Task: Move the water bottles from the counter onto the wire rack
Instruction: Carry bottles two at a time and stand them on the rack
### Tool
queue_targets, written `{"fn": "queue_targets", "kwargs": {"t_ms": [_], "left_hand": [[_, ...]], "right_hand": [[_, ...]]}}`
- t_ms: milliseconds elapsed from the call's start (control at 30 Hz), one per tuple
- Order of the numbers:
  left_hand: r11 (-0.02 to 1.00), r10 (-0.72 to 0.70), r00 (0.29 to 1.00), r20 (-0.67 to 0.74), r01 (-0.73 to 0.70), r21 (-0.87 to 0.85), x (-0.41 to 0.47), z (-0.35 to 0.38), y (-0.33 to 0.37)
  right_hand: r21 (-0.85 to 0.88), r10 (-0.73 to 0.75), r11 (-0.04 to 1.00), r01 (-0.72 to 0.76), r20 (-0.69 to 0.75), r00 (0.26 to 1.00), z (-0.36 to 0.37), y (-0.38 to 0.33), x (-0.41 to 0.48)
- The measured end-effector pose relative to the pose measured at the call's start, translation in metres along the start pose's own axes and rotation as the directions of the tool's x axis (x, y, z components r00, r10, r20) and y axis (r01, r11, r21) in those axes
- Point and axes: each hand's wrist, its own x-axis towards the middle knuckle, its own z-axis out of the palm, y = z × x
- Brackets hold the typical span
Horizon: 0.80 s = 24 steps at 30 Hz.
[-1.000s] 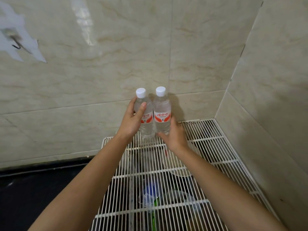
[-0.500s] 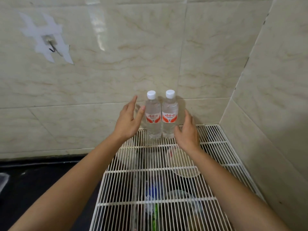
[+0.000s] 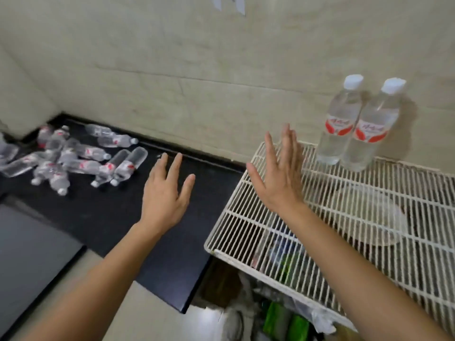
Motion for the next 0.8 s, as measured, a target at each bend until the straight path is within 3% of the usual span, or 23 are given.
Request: {"fn": "queue_targets", "kwargs": {"t_ms": [200, 433, 633, 800], "left_hand": [[0.994, -0.089, 0.991, -0.100, 0.095, 0.061, -0.037, -0.048, -0.079], [0.986, -0.136, 0.967, -0.217, 0.152, 0.062, -0.045, -0.111, -0.212], [0.980, -0.192, 0.965, -0.176, 0.198, 0.014, -0.052, -0.149, -0.354], [0.967, -0.234, 0.966, -0.108, 0.243, 0.071, -0.051, -0.166, -0.452]], "right_hand": [[0.089, -0.181, 0.981, 0.174, 0.072, 0.981, 0.036, -0.106, 0.003], [0.061, -0.333, 0.942, 0.329, 0.059, 0.941, 0.088, -0.236, 0.008], [0.024, -0.261, 0.965, 0.260, 0.140, 0.955, 0.169, -0.361, 0.016], [0.047, -0.282, 0.959, 0.280, 0.273, 0.920, 0.228, -0.447, 0.020]]}}
